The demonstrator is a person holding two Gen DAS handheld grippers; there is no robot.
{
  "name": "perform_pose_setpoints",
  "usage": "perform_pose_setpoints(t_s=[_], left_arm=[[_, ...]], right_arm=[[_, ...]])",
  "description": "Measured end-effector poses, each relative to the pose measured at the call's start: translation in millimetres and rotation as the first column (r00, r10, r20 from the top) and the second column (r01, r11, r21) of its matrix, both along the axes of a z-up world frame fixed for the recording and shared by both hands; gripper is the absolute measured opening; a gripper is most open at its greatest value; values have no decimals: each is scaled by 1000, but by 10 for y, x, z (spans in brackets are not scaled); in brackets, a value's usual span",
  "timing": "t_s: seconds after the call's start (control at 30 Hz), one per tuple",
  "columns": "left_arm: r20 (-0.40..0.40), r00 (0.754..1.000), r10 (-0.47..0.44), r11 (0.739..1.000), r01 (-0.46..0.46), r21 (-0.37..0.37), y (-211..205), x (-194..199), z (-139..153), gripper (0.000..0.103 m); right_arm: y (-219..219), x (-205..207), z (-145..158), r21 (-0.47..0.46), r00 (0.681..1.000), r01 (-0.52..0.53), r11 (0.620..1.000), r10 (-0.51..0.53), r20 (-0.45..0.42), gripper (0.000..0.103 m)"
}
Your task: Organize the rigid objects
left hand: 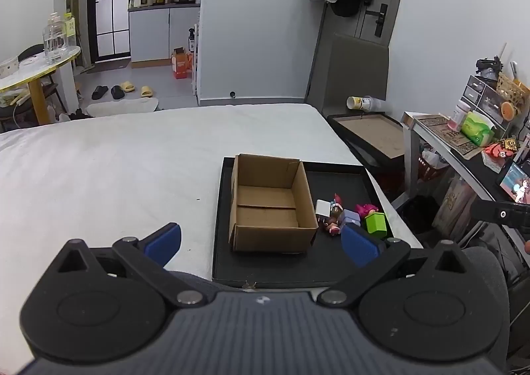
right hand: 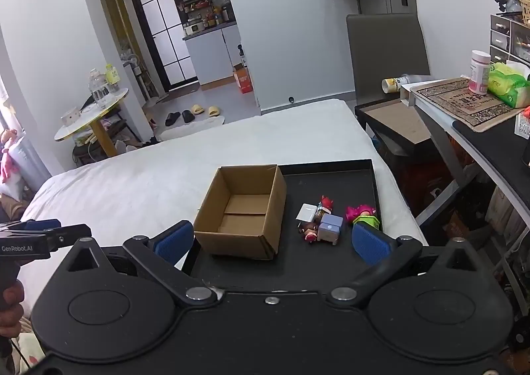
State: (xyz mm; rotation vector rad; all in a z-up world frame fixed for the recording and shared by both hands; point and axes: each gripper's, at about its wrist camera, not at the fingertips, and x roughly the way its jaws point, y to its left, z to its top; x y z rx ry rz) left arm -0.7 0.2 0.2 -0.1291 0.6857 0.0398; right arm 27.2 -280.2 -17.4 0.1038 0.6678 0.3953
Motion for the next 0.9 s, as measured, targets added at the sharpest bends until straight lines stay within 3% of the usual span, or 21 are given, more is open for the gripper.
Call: perform_pose_setpoints(t_s=[0.9], left_arm=[[-26, 999, -21, 1000, 20, -12, -9, -2, 22, 102]], right_arm=[[31, -40, 11, -16, 999, -28, 999, 28, -21, 103]])
